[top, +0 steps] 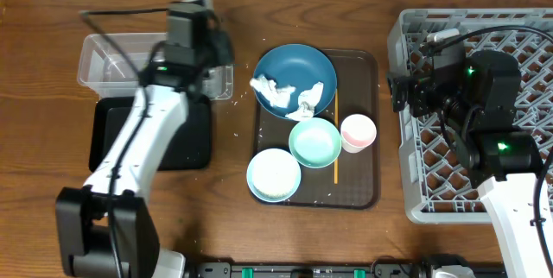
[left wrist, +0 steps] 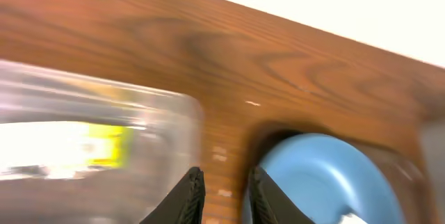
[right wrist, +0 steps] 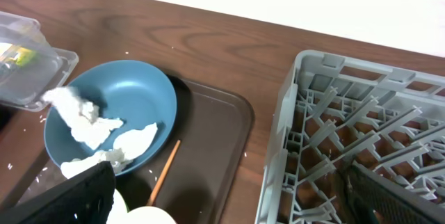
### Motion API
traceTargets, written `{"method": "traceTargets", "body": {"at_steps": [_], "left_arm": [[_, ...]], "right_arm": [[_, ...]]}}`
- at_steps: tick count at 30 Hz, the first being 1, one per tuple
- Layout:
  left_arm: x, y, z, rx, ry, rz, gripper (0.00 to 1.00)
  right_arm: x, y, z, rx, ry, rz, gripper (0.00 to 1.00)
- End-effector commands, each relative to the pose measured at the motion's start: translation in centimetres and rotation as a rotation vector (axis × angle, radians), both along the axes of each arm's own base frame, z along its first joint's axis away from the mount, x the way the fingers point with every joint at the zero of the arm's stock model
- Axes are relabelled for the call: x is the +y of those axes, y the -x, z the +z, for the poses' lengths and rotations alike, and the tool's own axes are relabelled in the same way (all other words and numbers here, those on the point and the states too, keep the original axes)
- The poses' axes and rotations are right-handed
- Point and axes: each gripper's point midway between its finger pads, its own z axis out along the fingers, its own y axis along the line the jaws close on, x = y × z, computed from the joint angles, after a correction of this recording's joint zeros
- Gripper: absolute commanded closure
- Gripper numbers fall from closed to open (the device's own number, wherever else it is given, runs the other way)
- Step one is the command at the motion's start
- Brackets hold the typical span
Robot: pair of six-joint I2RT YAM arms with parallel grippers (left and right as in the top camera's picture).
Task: Sort waste into correct bins and load items into the dishwasher rack
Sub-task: 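Move left gripper back to the blue plate and grasp the white tissue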
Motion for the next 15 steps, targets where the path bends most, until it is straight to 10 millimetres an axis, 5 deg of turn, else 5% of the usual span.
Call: {"method": "traceTargets", "body": {"at_steps": [1, 4, 6, 9, 11, 15], "left_arm": [[4.3, 0.0, -0.7, 0.026, -0.061, 0.095, 0.77], [5.9, 0.4, -1.2, 0.057, -0.053, 0.123, 0.81], [4.9, 0.6, -1.4, 0.069, -0.005, 0.074, 0.81], [2.3, 1.1, -1.4, 0.086, 0.078, -0.028, 0.58], [0.8, 1.6, -1.5, 0.103, 0.115, -0.081, 0.54], [-1.7, 3.0, -2.4, 0.161, 0.121, -0.141, 0.12]], "right_arm": [[0.9, 0.0, 0.7, -0.018, 0.001, 0.034, 0.01], [0.9, 0.0, 0.7, -0.018, 0.001, 0.034, 0.01], [0.9, 0.0, 0.7, -0.018, 0.001, 0.034, 0.01], [0.9, 0.0, 0.7, -0.018, 0.001, 0.034, 0.01], [0.9, 0.0, 0.7, -0.018, 0.001, 0.034, 0.01], [0.9, 0.0, 0.7, -0.018, 0.001, 0.034, 0.01]]}}
